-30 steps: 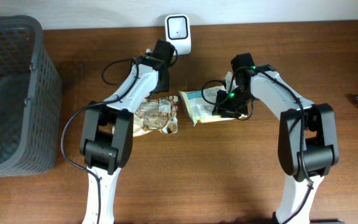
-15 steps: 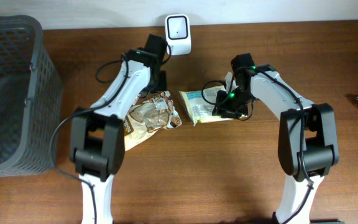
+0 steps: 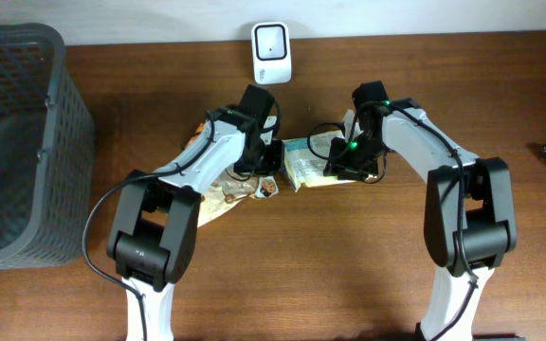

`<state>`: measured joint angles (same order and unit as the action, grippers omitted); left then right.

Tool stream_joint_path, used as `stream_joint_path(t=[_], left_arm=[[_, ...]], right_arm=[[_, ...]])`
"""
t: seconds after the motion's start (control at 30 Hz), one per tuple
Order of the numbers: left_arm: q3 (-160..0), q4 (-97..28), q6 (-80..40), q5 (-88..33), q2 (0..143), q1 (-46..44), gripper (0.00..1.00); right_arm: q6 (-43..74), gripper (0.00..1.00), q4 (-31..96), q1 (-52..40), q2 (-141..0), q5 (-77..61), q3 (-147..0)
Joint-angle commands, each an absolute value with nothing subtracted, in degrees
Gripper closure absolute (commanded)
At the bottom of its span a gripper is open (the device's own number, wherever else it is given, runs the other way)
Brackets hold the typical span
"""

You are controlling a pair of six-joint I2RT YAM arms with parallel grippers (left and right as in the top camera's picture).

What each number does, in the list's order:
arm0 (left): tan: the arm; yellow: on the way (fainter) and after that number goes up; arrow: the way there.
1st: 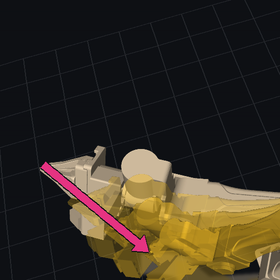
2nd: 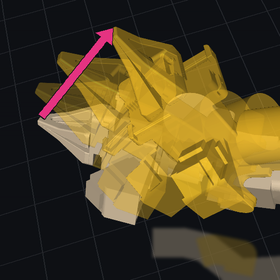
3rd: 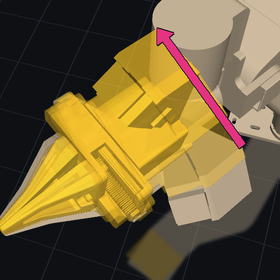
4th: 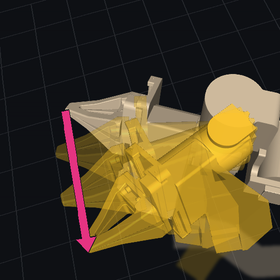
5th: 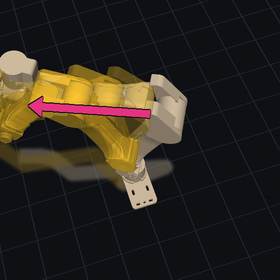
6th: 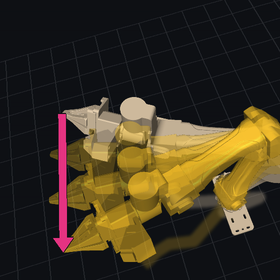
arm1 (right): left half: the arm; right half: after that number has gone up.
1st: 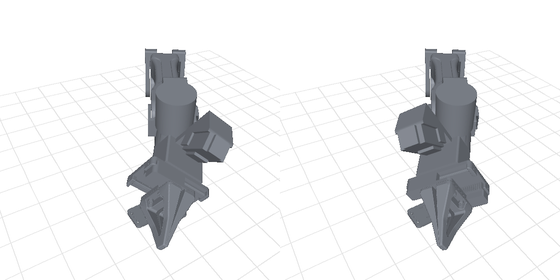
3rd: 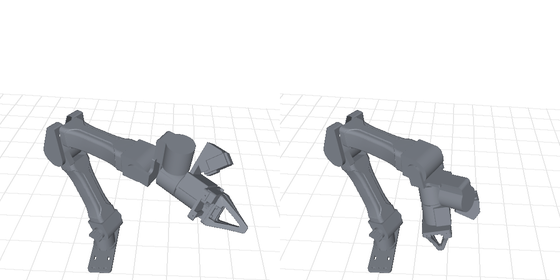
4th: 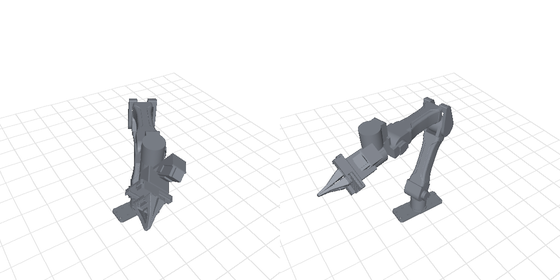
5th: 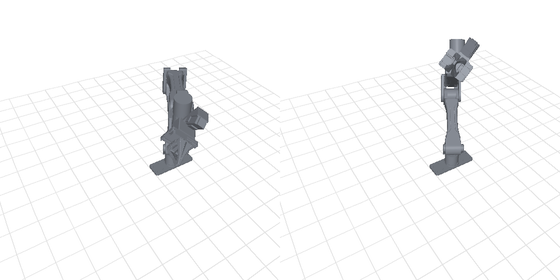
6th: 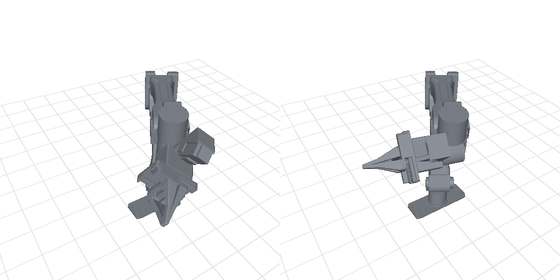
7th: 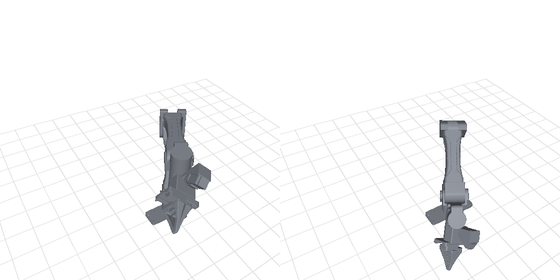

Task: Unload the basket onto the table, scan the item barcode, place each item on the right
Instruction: 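Bring the left gripper to the yellow bag's left edge and grasp it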

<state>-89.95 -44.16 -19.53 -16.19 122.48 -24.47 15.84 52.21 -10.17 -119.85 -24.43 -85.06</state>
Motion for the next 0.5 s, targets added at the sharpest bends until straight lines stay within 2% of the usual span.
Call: stream_joint_path(t=[0.0,0.1,0.2,0.47], left_arm=[[-88.75,-42.92,-19.70,-9.98,122.28,-23.07,1.00],[-88.75,-44.27,-19.70,3.07,122.28,-22.44,1.00],[-88.77,-45.71,-19.70,9.80,122.21,-21.61,1.00],[-91.98,-48.10,-19.73,7.44,120.27,-19.20,1.00]], right_arm=[[15.46,0.64,52.27,-10.17,-120.33,-24.91,-84.53],[15.46,0.65,52.29,-10.17,-120.33,-24.93,-84.53],[15.46,0.64,52.31,-10.17,-120.33,-24.95,-84.53],[16.93,0.64,51.33,-12.19,-120.33,-25.08,-84.53]])
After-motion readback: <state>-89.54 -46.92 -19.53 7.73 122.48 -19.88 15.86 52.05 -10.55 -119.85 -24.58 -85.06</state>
